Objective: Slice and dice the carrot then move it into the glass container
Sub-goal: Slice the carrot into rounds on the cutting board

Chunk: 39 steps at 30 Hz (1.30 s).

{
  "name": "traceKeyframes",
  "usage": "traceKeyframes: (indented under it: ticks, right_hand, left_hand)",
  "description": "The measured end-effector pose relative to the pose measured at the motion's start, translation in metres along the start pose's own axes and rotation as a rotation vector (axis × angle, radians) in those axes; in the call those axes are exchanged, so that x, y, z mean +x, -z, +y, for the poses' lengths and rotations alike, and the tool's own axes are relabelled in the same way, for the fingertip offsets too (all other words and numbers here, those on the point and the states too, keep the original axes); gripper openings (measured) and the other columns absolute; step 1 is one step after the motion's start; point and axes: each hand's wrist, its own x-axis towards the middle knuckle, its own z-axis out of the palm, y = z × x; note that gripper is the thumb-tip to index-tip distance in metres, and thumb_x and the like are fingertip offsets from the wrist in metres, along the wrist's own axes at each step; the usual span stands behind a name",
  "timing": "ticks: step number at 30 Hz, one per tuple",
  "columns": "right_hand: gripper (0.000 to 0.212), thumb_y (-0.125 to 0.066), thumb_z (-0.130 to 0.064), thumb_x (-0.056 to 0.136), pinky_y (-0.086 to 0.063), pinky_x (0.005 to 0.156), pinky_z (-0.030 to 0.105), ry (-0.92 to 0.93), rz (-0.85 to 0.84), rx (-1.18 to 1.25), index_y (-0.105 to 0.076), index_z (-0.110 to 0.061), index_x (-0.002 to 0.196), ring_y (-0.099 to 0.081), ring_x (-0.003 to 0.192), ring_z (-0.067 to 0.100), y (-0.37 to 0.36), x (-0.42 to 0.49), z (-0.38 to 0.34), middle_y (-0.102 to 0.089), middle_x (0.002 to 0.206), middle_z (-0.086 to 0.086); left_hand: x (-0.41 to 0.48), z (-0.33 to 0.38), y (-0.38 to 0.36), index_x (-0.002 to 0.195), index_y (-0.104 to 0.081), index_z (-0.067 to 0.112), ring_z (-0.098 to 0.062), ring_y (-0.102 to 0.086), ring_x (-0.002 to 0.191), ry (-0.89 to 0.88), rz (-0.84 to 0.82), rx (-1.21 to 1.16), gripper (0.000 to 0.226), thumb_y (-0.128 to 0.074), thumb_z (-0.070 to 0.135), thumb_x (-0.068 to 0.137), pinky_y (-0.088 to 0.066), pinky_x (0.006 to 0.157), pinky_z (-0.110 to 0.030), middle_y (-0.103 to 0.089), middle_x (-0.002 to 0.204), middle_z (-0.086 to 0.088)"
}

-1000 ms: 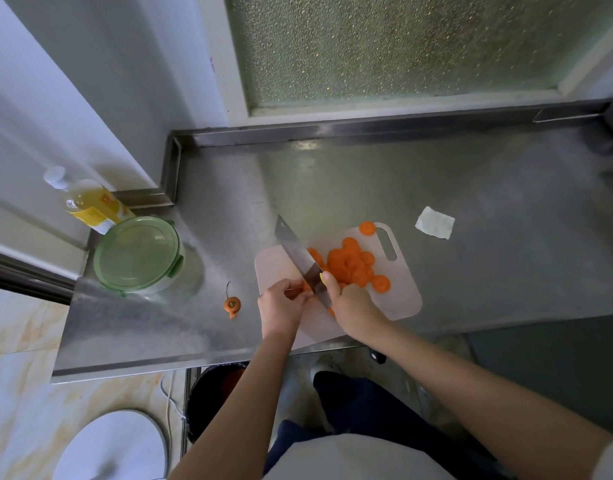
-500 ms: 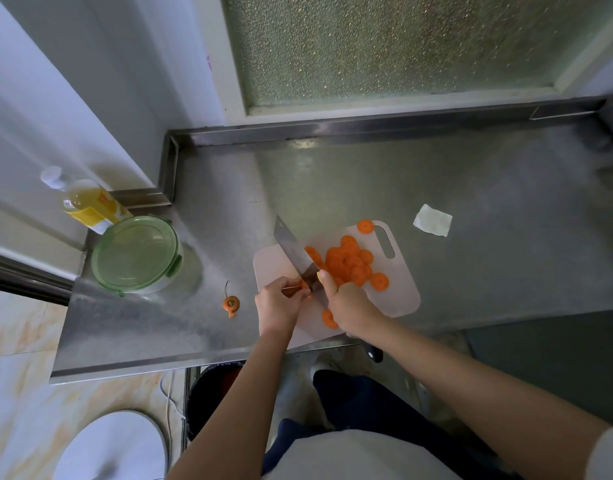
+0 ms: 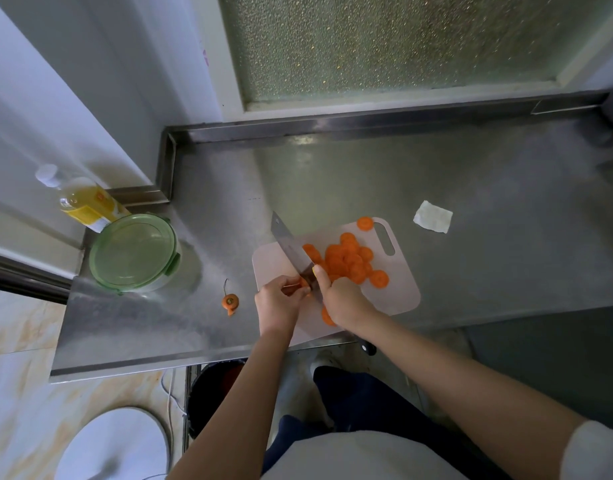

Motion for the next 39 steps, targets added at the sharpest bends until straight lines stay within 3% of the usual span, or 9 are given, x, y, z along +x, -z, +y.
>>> traceKeyframes:
  ticks: [5,9,12,25,27,30,32,36,39]
  right_hand:
    - [0.042,-0.031,-0.031,0.104,-0.029,0.065,-0.006,0.058,0.024,0.011,-0.052,0.0,0.123,-0.044,0.119,0.033,0.015,-0.006,-0.011,-0.049,0.128,0.011]
    - [0.041,-0.021,-0.036,0.104,-0.041,0.061,0.015,0.002,-0.067,-0.026,-0.045,-0.018,0.075,-0.059,0.086,0.03,0.007,-0.005,-0.005,-0.056,0.082,0.015]
    - [0.06,-0.02,-0.044,0.102,-0.038,0.044,0.019,-0.101,-0.09,0.004,-0.049,-0.005,0.068,-0.042,0.05,0.012,0.0,-0.01,0.009,-0.042,0.057,0.002]
    - [0.063,-0.018,-0.049,0.101,-0.036,0.048,0.022,-0.112,-0.023,0.031,-0.042,-0.01,0.058,-0.049,0.052,0.017,-0.004,-0.005,0.006,-0.046,0.055,0.004]
    - [0.061,-0.019,-0.046,0.102,-0.036,0.052,0.024,-0.079,-0.016,0.045,-0.054,-0.009,0.069,-0.059,0.071,0.026,-0.006,0.001,0.001,-0.053,0.064,0.007]
    - [0.049,-0.026,-0.037,0.104,-0.041,0.079,0.029,-0.079,-0.027,0.15,-0.053,-0.004,0.127,-0.055,0.106,0.03,-0.006,0.005,-0.004,-0.059,0.116,0.019]
    - [0.049,-0.03,-0.038,0.103,-0.038,0.084,0.029,-0.039,-0.059,0.146,-0.053,-0.002,0.127,-0.051,0.116,0.031,-0.005,0.005,-0.003,-0.055,0.127,0.017]
    - [0.054,-0.02,-0.042,0.103,-0.035,0.054,0.022,-0.032,-0.1,-0.031,-0.06,-0.008,0.09,-0.053,0.069,0.022,-0.006,0.001,0.003,-0.052,0.072,0.008]
    - [0.054,-0.021,-0.043,0.103,-0.036,0.059,0.023,-0.02,-0.102,-0.076,-0.061,-0.011,0.087,-0.054,0.068,0.022,-0.005,-0.008,0.019,-0.056,0.075,0.011]
  left_hand:
    - [0.001,0.001,-0.001,0.087,-0.073,0.012,0.004,-0.058,0.072,0.018,0.011,-0.011,0.011,-0.075,0.01,0.077,-0.039,0.064,0.005,-0.065,0.077,0.01]
    - [0.002,0.003,-0.001,0.088,-0.073,0.011,0.002,-0.059,0.072,0.033,0.002,-0.02,0.011,-0.074,0.008,0.078,-0.039,0.062,0.005,-0.065,0.078,0.008]
    - [0.002,0.001,-0.002,0.093,-0.073,0.012,0.004,-0.059,0.072,0.053,0.006,-0.041,0.015,-0.073,0.009,0.078,-0.04,0.06,0.003,-0.066,0.08,0.008]
    - [-0.001,-0.004,-0.005,0.102,-0.073,0.011,0.001,-0.058,0.078,0.038,0.038,-0.045,0.021,-0.073,0.013,0.08,-0.039,0.068,0.003,-0.072,0.096,0.002]
    - [-0.002,-0.005,-0.004,0.1,-0.074,0.011,0.002,-0.058,0.076,0.016,0.041,-0.036,0.021,-0.073,0.012,0.079,-0.038,0.068,0.006,-0.073,0.095,0.002]
    - [-0.002,-0.003,-0.003,0.099,-0.074,0.012,0.002,-0.059,0.075,0.015,0.041,-0.036,0.021,-0.073,0.011,0.078,-0.039,0.068,0.005,-0.073,0.093,0.001]
    - [-0.002,-0.002,-0.003,0.099,-0.074,0.012,0.002,-0.059,0.075,0.023,0.034,-0.036,0.02,-0.073,0.011,0.079,-0.038,0.067,0.006,-0.073,0.092,0.002]
    - [-0.003,0.0,-0.003,0.099,-0.074,0.012,0.002,-0.058,0.072,0.043,0.029,-0.055,0.02,-0.072,0.01,0.079,-0.038,0.064,0.005,-0.073,0.09,0.001]
    - [-0.004,0.001,-0.003,0.099,-0.074,0.009,0.007,-0.056,0.07,0.038,0.027,-0.064,0.02,-0.072,0.008,0.079,-0.038,0.063,0.005,-0.069,0.085,0.006]
